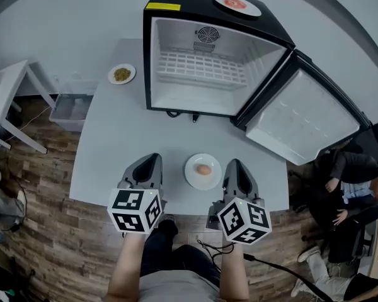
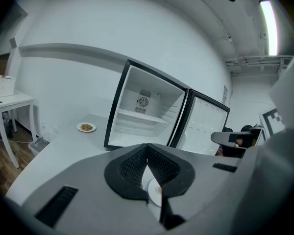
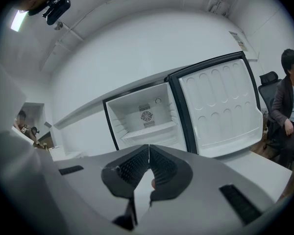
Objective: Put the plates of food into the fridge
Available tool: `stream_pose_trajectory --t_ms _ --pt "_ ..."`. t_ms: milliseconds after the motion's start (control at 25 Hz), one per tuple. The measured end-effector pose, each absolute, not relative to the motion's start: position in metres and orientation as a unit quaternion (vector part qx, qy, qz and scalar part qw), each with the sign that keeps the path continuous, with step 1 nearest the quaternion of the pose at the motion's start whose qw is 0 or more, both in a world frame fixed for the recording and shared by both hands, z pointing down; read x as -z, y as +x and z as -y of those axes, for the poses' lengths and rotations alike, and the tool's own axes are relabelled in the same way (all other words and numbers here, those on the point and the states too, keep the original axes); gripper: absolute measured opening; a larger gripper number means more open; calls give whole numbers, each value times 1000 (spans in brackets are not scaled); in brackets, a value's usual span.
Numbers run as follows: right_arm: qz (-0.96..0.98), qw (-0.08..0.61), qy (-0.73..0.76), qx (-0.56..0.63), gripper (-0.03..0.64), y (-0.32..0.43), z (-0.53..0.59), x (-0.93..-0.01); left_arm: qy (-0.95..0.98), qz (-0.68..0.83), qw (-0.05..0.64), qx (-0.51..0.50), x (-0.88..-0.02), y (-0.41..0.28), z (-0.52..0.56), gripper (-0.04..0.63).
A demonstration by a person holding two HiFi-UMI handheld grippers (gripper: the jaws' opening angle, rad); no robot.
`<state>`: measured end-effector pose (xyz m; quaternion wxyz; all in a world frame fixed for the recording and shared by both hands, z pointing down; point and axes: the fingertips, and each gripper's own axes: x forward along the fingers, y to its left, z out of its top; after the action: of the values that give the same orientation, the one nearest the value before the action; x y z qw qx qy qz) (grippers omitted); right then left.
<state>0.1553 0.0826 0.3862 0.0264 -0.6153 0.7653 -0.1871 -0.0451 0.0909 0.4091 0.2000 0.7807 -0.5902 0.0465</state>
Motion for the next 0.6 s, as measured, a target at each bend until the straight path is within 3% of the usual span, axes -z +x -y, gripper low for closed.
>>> stream_pose_trajectory --t_ms 600 --pt "-739 -45 -618 263 14 188 -25 -471 787 540 276 -110 -487 -26 -36 8"
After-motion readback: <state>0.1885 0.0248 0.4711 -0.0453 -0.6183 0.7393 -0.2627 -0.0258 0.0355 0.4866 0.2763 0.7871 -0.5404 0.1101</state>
